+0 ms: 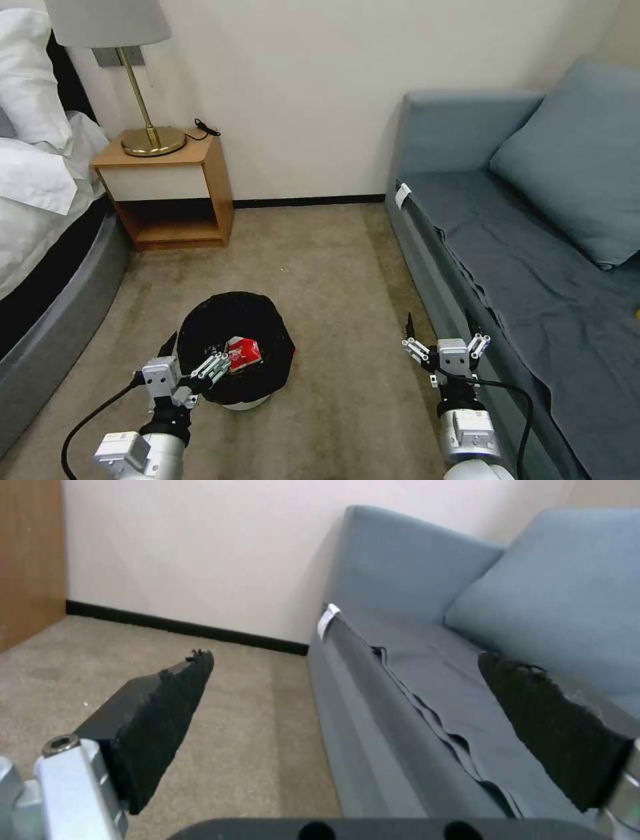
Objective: Pick up the trash bin, then pick up the garbage on the floor and place it into the trash bin.
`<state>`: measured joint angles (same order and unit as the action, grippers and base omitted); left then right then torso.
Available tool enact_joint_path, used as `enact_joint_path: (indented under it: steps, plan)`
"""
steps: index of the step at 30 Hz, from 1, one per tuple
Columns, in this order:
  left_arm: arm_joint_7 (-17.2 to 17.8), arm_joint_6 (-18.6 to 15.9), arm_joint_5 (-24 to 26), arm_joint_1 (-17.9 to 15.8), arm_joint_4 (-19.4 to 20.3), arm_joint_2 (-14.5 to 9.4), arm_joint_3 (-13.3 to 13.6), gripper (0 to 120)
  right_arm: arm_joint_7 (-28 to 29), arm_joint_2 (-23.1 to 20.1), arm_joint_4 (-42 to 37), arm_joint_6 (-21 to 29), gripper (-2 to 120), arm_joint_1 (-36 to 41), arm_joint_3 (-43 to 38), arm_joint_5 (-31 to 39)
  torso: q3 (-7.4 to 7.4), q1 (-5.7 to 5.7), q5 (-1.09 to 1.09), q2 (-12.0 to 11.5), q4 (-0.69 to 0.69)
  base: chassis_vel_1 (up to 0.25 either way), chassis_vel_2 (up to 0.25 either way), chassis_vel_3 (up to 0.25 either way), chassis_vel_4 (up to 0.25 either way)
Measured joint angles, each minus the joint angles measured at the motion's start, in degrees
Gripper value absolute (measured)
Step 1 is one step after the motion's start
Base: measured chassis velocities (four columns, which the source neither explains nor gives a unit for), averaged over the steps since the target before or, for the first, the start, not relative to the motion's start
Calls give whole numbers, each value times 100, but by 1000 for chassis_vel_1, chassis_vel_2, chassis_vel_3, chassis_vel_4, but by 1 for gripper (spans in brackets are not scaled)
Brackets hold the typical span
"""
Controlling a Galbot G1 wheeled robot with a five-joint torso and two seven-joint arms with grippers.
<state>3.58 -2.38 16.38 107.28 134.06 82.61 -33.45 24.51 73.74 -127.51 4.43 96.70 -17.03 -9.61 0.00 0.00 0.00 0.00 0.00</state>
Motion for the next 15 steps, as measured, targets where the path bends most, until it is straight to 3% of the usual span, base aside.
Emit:
enact_joint_path:
  steps: [15]
  plan:
    - [-7,0,-2,-1,-2,0,-2,100,0,-1,0,2,100,0,1,1,0,0,0,-1,0,0,0,0,0]
